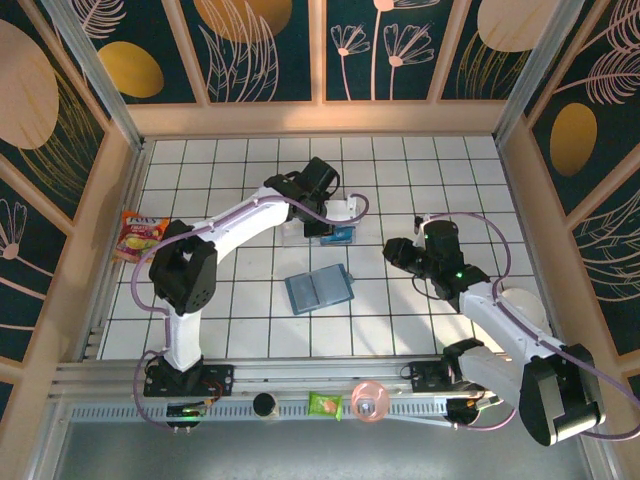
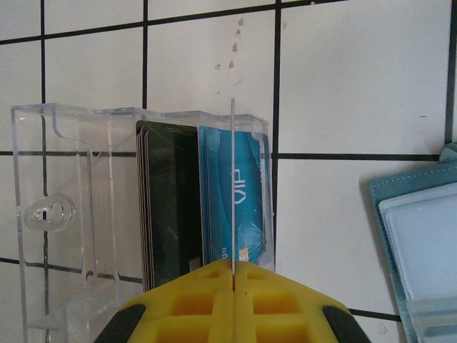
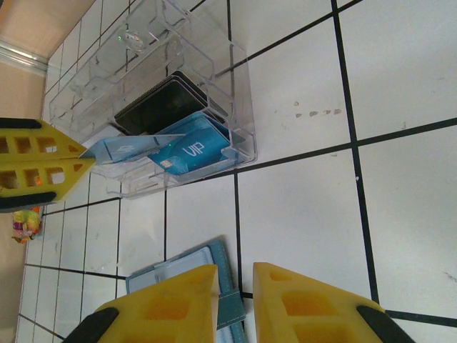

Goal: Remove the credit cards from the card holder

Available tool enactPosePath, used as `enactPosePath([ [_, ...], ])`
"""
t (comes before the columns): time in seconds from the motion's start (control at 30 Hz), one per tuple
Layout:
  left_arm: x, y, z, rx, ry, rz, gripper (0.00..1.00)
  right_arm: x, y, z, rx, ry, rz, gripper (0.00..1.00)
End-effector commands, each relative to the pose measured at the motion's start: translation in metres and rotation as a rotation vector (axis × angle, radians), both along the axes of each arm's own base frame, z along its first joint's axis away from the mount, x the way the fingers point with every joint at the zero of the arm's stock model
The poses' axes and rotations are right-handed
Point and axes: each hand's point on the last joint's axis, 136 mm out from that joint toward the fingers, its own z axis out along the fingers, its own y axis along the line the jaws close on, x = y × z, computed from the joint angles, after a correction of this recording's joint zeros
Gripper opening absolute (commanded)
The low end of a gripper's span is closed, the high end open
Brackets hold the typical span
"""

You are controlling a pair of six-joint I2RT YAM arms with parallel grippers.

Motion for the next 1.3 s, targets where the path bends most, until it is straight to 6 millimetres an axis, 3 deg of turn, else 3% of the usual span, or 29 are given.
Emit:
enactPosePath([
  [0.0, -0.001, -0.001, -0.013, 0.024, 0.004, -0.009, 0.00, 0.008, 0.001, 0.012, 0.015, -0.044, -0.003, 0.20],
  [0.27, 0.001, 0.000, -0.027, 0.050, 0.014, 0.006, 0.00, 0.008, 0.002, 0.013, 0.027, -0.043, 0.004, 0.20],
  [1.27, 0.001, 0.005, -0.049, 0.097, 0.008, 0.029, 0.00, 0.007, 0.004, 0.010, 0.057, -0.033, 0.012, 0.20],
])
